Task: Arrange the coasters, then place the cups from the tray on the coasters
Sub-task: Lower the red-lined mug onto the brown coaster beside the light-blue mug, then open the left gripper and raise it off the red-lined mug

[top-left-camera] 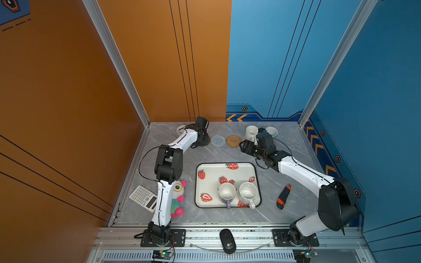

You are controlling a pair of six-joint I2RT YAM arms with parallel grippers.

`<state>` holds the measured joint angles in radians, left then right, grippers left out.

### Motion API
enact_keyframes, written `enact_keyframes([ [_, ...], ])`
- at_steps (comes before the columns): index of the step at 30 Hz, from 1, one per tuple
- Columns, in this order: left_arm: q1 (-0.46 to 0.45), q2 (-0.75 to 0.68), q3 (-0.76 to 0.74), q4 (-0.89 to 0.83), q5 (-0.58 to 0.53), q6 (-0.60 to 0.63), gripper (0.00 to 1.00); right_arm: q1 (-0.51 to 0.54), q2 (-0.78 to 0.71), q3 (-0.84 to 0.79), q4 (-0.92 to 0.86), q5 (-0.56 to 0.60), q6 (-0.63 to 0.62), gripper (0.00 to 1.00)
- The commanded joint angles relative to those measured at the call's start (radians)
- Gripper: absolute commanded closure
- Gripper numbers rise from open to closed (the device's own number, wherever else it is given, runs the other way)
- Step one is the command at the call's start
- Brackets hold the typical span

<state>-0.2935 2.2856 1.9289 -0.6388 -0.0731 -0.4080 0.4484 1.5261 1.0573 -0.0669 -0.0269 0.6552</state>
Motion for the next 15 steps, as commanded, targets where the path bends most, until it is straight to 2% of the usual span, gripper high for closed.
enact_keyframes([
  [1,0.011,0.014,0.038,0.03,0.019,-0.012,1.0,-0.007,0.011,0.026,-0.004,-0.014,-0.001,0.17],
  [15,0.008,0.014,0.036,0.03,0.03,-0.015,0.83,-0.01,0.002,0.022,-0.006,-0.016,-0.003,0.17],
])
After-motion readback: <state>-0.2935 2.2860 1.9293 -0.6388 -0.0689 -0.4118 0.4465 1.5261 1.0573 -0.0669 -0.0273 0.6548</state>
